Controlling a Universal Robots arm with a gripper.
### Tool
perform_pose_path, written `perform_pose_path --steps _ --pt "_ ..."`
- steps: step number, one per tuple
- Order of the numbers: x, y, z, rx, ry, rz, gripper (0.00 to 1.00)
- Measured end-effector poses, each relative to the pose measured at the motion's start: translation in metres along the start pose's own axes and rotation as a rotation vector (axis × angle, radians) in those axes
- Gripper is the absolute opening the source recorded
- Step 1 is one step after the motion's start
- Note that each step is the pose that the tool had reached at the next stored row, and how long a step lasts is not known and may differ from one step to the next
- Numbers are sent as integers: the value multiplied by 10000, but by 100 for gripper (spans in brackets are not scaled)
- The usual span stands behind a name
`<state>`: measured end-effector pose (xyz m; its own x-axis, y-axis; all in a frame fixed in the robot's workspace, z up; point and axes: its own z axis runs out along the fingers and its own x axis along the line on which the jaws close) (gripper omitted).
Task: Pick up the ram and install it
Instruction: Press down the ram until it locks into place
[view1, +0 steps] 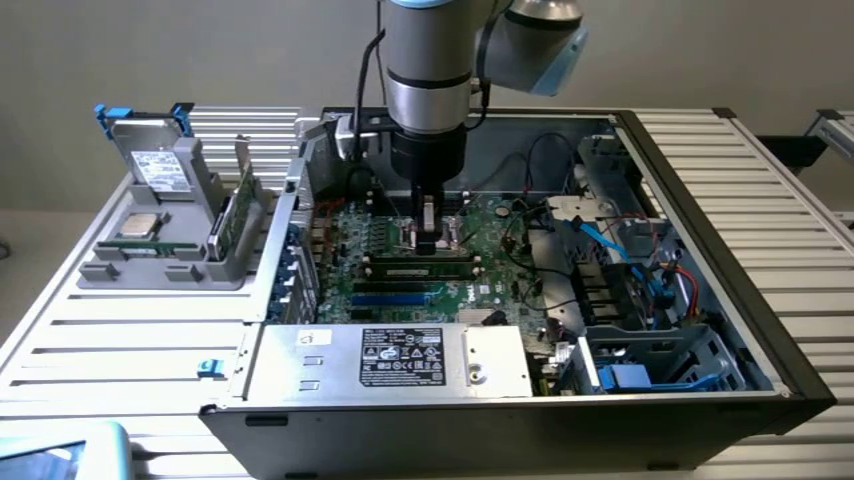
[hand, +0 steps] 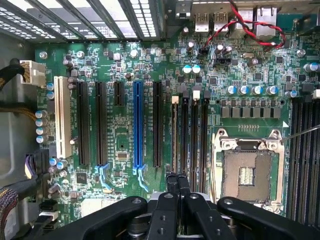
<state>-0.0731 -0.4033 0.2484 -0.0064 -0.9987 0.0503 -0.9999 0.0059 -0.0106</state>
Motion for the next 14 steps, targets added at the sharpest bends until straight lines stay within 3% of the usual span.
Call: perform_pose_path --steps 14 --pt "0 0 0 -2 0 47 11"
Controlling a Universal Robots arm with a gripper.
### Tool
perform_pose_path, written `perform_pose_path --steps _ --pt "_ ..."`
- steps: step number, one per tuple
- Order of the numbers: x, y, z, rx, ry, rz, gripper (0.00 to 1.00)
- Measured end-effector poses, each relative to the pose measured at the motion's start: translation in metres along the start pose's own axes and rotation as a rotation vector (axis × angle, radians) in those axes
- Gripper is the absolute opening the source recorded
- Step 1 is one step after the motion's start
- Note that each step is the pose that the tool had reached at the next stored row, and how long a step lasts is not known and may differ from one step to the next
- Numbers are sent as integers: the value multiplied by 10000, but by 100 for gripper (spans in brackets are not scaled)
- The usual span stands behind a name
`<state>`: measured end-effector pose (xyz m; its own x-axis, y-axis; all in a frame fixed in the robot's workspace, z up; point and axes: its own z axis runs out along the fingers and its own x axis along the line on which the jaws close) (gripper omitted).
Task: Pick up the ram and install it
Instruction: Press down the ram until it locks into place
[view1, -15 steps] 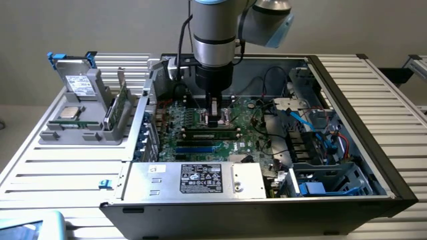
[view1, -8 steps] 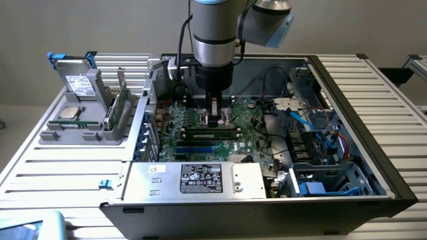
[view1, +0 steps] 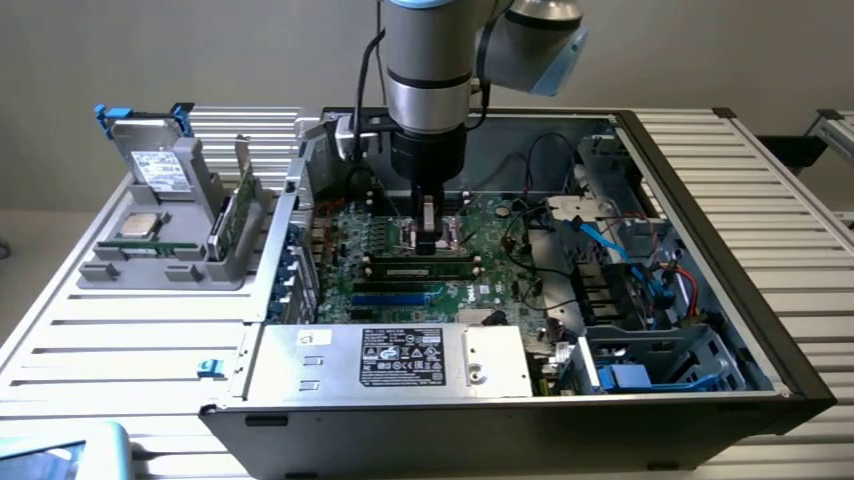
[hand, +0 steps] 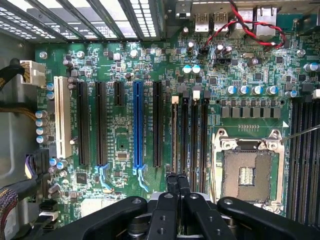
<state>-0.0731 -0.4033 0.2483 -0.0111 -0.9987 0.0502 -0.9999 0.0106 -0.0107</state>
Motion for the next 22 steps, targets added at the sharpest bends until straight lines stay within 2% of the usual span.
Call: perform_pose_path --steps 22 --pt "0 0 0 -171 37 3408 11"
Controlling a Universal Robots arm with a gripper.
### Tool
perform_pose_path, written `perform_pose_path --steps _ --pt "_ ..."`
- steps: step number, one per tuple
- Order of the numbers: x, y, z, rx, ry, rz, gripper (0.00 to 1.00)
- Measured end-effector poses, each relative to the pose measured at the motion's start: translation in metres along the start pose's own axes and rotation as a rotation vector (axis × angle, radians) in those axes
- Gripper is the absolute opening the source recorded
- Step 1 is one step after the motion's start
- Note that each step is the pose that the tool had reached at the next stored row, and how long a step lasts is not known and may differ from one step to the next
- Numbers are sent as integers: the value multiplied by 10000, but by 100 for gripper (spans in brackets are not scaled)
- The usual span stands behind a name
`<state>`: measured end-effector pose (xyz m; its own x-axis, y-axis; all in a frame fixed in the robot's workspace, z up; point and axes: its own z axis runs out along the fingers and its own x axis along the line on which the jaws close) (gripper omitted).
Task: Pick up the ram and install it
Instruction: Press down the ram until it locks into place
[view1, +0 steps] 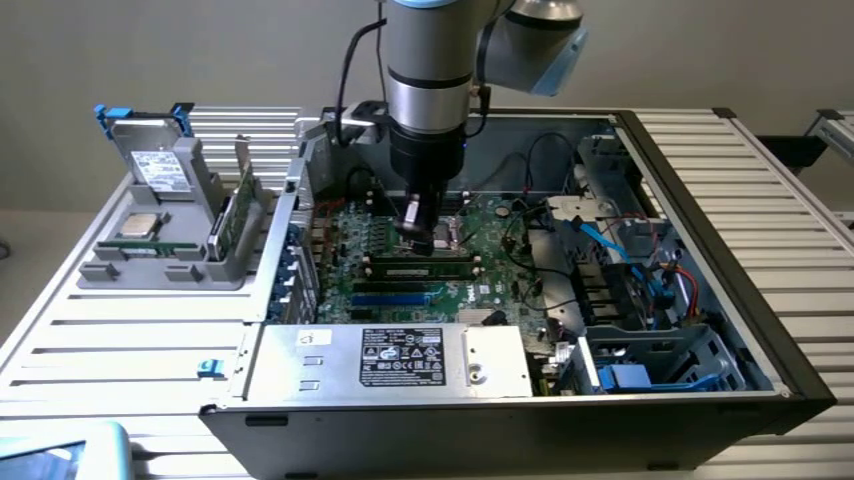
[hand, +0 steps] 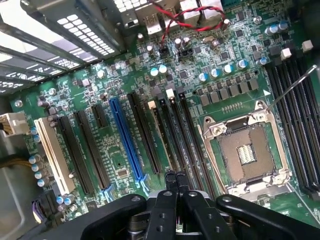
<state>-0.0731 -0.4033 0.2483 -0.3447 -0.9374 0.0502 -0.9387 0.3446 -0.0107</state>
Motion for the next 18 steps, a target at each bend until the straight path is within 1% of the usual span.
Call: perform_pose_path --steps 18 --pt "0 0 1 -145 30 2889 11"
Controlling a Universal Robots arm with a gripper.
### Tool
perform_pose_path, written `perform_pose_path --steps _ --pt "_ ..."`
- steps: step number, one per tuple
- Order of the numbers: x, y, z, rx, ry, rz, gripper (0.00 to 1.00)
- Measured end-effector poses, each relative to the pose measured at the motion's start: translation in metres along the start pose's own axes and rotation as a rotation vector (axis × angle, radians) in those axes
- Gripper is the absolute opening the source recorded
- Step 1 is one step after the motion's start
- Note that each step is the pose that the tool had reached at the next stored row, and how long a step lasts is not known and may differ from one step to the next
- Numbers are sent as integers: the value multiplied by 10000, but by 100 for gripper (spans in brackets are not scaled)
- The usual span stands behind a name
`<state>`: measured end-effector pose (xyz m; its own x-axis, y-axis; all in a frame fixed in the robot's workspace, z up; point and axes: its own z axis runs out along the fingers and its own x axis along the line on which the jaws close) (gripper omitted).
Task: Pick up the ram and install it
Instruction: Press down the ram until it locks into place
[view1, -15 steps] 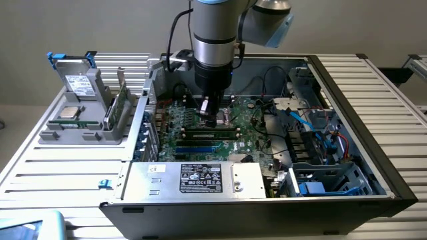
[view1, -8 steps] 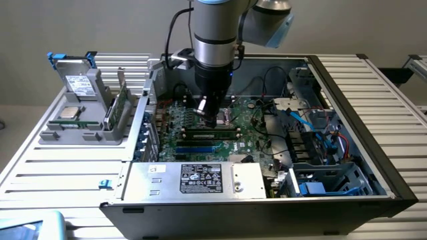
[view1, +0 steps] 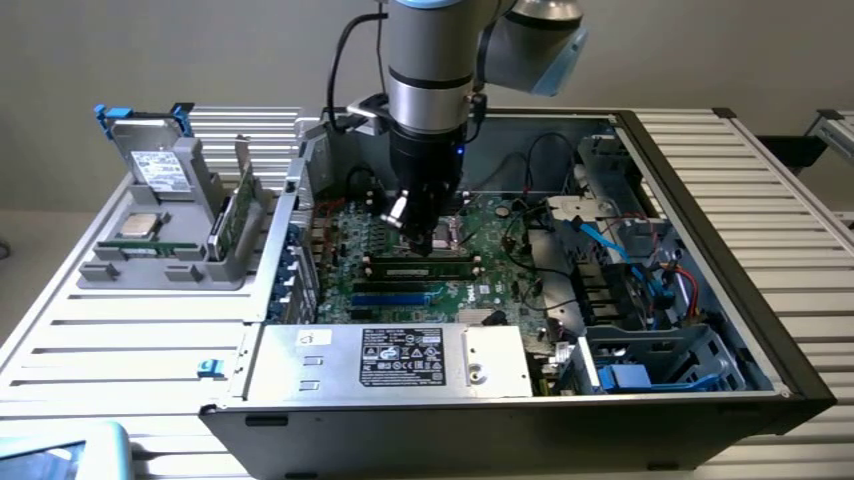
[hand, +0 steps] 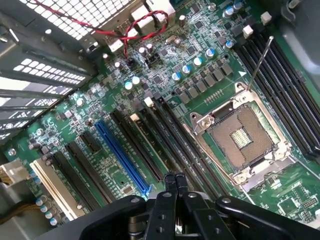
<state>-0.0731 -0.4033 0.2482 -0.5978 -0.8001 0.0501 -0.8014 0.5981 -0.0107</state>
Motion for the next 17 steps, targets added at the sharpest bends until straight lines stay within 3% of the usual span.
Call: perform_pose_path --steps 7,17 --pt "0 0 0 -39 9 968 11" --pt "0 -1 0 107 -17 1921 11"
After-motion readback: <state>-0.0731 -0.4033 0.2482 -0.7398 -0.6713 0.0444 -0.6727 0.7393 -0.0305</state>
